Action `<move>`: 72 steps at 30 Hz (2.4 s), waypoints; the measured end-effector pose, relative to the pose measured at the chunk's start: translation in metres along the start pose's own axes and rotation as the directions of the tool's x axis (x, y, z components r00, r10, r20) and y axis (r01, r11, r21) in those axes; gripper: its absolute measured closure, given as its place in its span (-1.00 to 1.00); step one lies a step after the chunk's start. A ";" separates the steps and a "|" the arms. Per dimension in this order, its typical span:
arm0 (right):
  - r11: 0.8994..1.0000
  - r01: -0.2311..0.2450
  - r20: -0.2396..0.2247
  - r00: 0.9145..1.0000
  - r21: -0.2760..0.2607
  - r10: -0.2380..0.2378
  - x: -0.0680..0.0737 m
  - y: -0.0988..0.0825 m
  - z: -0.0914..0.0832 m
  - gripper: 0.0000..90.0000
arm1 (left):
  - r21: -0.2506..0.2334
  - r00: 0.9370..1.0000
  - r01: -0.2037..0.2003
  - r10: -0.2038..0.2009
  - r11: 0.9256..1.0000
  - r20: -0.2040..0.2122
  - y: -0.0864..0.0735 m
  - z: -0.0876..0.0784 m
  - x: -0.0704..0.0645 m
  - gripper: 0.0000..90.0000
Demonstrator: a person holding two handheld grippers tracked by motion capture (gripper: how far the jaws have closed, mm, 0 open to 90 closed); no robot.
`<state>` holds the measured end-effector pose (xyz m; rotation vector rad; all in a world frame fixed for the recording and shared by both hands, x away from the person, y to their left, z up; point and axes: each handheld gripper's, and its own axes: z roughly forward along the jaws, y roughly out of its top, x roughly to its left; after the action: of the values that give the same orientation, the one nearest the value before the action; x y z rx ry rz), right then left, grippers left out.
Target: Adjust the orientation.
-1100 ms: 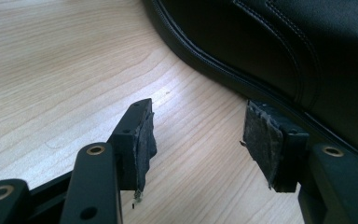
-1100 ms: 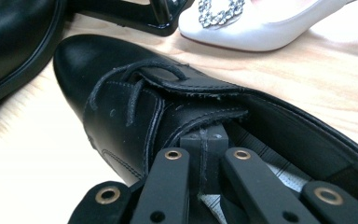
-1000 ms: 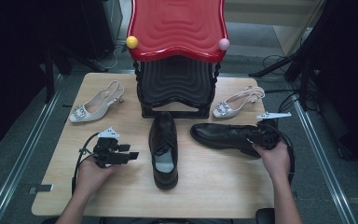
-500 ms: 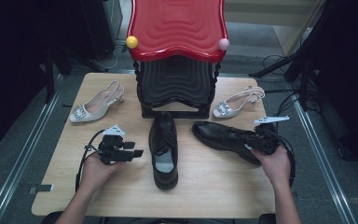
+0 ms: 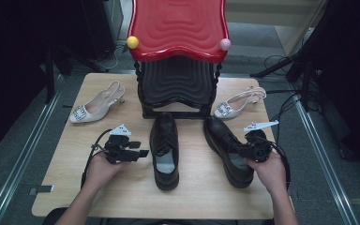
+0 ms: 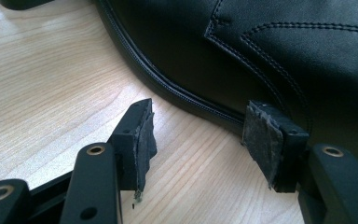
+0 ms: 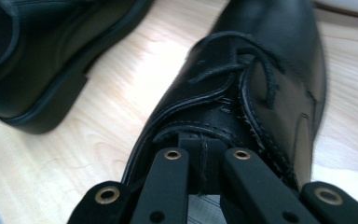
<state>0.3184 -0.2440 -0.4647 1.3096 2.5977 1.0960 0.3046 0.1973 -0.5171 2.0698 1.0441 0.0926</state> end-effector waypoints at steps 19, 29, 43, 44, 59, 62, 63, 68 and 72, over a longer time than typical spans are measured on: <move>0.997 -0.021 0.008 1.000 -0.070 0.022 0.001 -0.021 -0.036 0.66 | -0.011 1.000 0.009 -0.009 1.000 -0.007 0.000 -0.003 0.002 -0.04; 0.996 -0.019 0.123 0.992 -0.083 0.029 -0.011 -0.034 -0.035 0.23 | -0.013 1.000 0.008 -0.008 1.000 -0.006 0.000 -0.003 0.002 -0.04; 0.995 -0.033 0.147 0.988 -0.090 0.046 -0.024 -0.028 -0.003 0.26 | -0.005 1.000 0.010 -0.011 1.000 -0.013 -0.001 -0.004 0.000 -0.04; 0.996 -0.029 0.161 0.986 -0.090 0.043 -0.024 -0.028 -0.001 0.30 | -0.002 1.000 0.012 -0.012 1.000 -0.012 -0.001 -0.004 0.000 -0.04; 0.993 0.012 0.198 0.980 -0.120 0.012 -0.002 -0.011 0.000 0.84 | -0.007 0.999 0.029 -0.029 1.000 -0.028 -0.007 -0.010 0.001 -0.04; 0.992 0.041 0.207 0.978 -0.121 -0.015 0.010 -0.003 0.006 0.84 | -0.011 0.999 0.035 -0.035 0.999 -0.028 -0.010 -0.013 0.000 -0.04; 0.991 0.044 0.202 0.979 -0.124 -0.018 0.013 0.000 0.008 0.84 | -0.014 0.999 0.038 -0.039 0.999 -0.030 -0.011 -0.013 0.000 -0.04; 0.990 0.049 0.176 0.984 -0.132 -0.025 0.023 0.011 0.021 0.83 | -0.015 0.998 0.045 -0.046 0.999 -0.044 -0.015 -0.017 0.000 -0.04; 0.992 0.044 0.180 0.983 -0.120 -0.021 0.026 0.016 0.030 0.83 | -0.019 0.998 0.052 -0.053 0.998 -0.046 -0.019 -0.019 -0.001 -0.04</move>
<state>0.3220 -0.2018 -0.4703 1.2706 2.3742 1.0625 0.2845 0.2152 -0.5168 2.0310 1.1212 0.1235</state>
